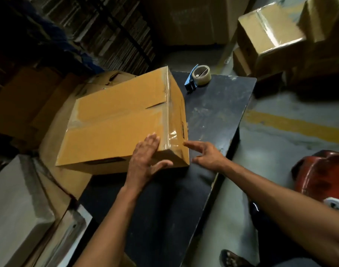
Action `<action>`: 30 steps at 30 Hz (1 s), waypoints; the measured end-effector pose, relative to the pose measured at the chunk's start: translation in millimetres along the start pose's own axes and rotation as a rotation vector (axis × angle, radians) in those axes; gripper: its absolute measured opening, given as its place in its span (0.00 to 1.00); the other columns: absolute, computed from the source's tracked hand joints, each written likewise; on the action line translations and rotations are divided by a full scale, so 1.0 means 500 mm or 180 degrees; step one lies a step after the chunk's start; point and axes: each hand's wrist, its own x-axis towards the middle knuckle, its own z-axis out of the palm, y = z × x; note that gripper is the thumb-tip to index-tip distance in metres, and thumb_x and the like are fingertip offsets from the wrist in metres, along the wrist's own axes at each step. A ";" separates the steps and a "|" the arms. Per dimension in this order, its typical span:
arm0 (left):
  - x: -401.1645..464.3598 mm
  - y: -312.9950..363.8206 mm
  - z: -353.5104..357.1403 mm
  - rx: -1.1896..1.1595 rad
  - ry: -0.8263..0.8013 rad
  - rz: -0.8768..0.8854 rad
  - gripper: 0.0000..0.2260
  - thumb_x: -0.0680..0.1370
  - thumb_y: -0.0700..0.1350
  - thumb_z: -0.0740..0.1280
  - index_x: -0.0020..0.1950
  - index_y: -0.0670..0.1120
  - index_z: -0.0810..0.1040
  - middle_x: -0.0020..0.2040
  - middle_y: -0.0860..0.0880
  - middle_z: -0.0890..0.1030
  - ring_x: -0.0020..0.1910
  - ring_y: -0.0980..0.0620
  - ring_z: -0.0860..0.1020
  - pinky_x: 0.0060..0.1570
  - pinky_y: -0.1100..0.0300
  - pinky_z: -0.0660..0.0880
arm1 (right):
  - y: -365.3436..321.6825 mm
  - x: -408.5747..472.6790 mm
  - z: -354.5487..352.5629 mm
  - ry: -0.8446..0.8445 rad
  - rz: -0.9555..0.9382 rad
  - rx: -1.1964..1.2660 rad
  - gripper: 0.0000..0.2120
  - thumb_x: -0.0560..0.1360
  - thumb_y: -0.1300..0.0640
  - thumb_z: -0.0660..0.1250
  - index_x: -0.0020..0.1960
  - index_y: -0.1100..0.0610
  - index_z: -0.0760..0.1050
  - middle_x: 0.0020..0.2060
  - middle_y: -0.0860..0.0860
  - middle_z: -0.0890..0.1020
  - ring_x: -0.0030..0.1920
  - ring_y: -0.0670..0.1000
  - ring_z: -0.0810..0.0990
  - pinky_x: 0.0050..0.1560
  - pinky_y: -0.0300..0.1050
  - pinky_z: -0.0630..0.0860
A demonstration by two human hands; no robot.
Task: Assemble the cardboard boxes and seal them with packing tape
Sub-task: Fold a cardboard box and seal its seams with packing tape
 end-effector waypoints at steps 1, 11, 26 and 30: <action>0.002 0.003 0.008 0.0111 0.0132 -0.0007 0.40 0.78 0.70 0.62 0.79 0.42 0.69 0.78 0.42 0.69 0.78 0.45 0.67 0.76 0.40 0.66 | 0.003 -0.005 0.014 -0.0012 -0.0008 0.0147 0.34 0.74 0.68 0.73 0.77 0.53 0.70 0.73 0.44 0.73 0.64 0.34 0.75 0.67 0.40 0.76; 0.015 0.024 0.026 0.0325 0.0734 -0.0343 0.36 0.76 0.68 0.64 0.72 0.42 0.78 0.70 0.43 0.79 0.70 0.46 0.77 0.69 0.43 0.74 | 0.017 0.028 0.090 0.0844 -0.0124 0.0484 0.40 0.64 0.27 0.73 0.69 0.49 0.78 0.59 0.45 0.83 0.57 0.46 0.82 0.56 0.48 0.82; 0.014 0.036 0.038 0.0746 0.0539 -0.0208 0.32 0.79 0.69 0.62 0.80 0.58 0.65 0.74 0.40 0.75 0.72 0.41 0.75 0.69 0.37 0.72 | 0.013 0.083 0.089 0.0278 0.0420 0.1810 0.33 0.64 0.39 0.81 0.63 0.48 0.73 0.54 0.57 0.76 0.52 0.56 0.75 0.42 0.49 0.73; 0.023 0.045 0.044 0.1050 0.0366 -0.0049 0.24 0.84 0.65 0.56 0.79 0.62 0.63 0.76 0.40 0.72 0.70 0.32 0.75 0.65 0.26 0.71 | 0.014 0.081 0.089 0.0255 0.0402 0.1790 0.29 0.64 0.39 0.80 0.60 0.47 0.75 0.51 0.55 0.77 0.50 0.55 0.76 0.42 0.49 0.74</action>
